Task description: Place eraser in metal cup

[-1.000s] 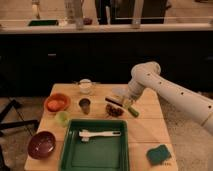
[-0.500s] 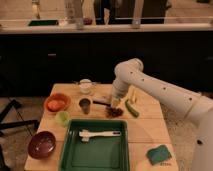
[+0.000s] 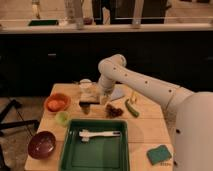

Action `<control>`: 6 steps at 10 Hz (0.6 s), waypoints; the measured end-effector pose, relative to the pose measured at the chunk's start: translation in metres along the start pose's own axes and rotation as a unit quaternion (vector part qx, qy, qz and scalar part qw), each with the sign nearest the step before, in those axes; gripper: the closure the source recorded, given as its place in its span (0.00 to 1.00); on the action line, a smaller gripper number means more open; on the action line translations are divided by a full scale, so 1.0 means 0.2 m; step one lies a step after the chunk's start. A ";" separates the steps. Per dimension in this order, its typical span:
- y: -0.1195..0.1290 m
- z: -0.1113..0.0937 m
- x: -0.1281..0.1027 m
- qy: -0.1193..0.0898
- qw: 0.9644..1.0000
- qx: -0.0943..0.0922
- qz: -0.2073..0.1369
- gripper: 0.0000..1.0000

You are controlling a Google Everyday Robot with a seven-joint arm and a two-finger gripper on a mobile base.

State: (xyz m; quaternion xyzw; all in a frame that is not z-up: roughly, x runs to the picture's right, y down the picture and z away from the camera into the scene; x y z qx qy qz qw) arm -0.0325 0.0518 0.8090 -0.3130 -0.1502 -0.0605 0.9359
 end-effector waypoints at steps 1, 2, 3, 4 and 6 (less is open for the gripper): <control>-0.02 0.01 -0.03 -0.001 1.000 -0.001 -0.006 1.00; -0.05 0.02 -0.06 -0.001 1.000 -0.005 -0.013 1.00; -0.07 0.06 -0.09 -0.001 1.000 -0.013 -0.020 1.00; -0.09 0.09 -0.12 -0.001 1.000 -0.018 -0.025 1.00; -0.11 0.17 -0.16 0.000 0.999 -0.034 -0.033 1.00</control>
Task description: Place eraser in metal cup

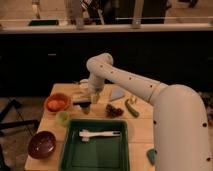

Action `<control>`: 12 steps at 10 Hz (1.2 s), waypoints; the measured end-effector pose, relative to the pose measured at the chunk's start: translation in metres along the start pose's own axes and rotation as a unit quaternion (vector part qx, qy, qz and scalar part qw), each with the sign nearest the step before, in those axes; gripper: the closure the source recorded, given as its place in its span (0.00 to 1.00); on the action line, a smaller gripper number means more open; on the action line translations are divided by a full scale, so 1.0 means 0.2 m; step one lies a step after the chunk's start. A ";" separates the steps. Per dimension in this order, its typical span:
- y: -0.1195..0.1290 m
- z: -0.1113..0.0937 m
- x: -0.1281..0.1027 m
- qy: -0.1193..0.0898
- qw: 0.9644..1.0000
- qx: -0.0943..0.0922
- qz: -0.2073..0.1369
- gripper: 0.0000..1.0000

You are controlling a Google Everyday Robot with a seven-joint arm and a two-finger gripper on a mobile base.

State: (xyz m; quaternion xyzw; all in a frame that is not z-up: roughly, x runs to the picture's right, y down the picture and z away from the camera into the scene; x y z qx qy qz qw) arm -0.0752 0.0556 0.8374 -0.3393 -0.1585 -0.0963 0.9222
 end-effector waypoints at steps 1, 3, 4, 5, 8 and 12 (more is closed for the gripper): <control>-0.01 0.02 -0.01 0.001 1.000 -0.004 -0.002 1.00; -0.03 0.05 -0.03 0.001 1.000 -0.011 -0.006 1.00; -0.04 0.07 -0.03 0.001 1.000 -0.014 -0.005 1.00; -0.05 0.08 -0.02 0.001 1.000 -0.016 -0.004 1.00; -0.05 0.09 0.00 0.002 1.000 -0.021 0.001 1.00; -0.04 0.11 0.02 0.005 1.000 -0.030 0.004 0.99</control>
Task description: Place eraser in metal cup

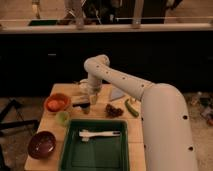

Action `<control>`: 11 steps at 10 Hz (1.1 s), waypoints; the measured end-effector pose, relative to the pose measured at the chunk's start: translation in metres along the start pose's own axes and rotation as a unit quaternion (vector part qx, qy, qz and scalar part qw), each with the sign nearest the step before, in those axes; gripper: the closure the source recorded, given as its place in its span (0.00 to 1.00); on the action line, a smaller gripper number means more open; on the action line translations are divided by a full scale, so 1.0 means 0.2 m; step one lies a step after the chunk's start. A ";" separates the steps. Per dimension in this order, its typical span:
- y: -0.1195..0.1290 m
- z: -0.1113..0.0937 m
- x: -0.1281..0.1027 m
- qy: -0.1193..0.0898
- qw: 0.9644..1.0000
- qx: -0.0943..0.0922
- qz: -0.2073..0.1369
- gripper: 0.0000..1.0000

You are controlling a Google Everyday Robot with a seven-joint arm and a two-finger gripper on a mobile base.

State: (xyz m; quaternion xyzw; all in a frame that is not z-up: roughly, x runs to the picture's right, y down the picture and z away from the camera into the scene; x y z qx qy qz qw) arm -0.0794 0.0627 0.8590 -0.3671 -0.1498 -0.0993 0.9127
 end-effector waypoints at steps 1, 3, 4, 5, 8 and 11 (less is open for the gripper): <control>0.00 0.00 0.00 0.001 1.000 -0.002 0.000 0.99; 0.00 0.00 0.00 0.001 1.000 -0.002 0.000 0.99; 0.00 0.00 0.00 0.001 1.000 -0.002 0.000 0.99; 0.00 0.00 0.00 0.001 1.000 -0.002 0.000 0.99; 0.00 0.00 0.00 0.001 1.000 -0.002 0.000 0.99; 0.00 0.00 0.00 0.001 1.000 -0.002 0.000 1.00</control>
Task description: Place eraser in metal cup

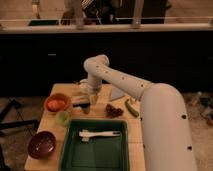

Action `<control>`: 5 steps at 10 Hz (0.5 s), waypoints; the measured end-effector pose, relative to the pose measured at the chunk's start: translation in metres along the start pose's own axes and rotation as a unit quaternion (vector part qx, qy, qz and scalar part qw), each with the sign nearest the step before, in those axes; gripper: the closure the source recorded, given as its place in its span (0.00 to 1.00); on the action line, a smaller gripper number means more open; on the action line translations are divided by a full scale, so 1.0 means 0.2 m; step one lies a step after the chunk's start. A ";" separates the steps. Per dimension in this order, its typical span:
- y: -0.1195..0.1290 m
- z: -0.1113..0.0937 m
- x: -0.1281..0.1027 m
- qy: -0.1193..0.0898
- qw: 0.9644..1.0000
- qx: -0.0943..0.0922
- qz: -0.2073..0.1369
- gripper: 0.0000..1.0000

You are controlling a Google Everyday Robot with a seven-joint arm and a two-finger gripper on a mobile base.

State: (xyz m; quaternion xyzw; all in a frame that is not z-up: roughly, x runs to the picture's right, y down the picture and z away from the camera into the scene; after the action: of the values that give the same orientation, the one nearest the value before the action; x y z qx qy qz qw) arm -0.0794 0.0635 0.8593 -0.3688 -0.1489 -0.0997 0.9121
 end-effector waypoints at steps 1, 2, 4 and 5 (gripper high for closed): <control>0.00 0.00 0.00 0.000 1.000 -0.001 0.000 0.97; 0.00 0.00 0.00 0.000 1.000 0.000 0.000 0.88; 0.00 0.00 0.00 0.000 1.000 -0.001 0.000 0.66; 0.00 0.00 0.00 0.000 1.000 -0.001 0.000 0.62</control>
State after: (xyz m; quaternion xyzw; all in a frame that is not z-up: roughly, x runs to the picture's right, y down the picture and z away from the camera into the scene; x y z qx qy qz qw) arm -0.0800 0.0641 0.8597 -0.3692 -0.1491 -0.1000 0.9118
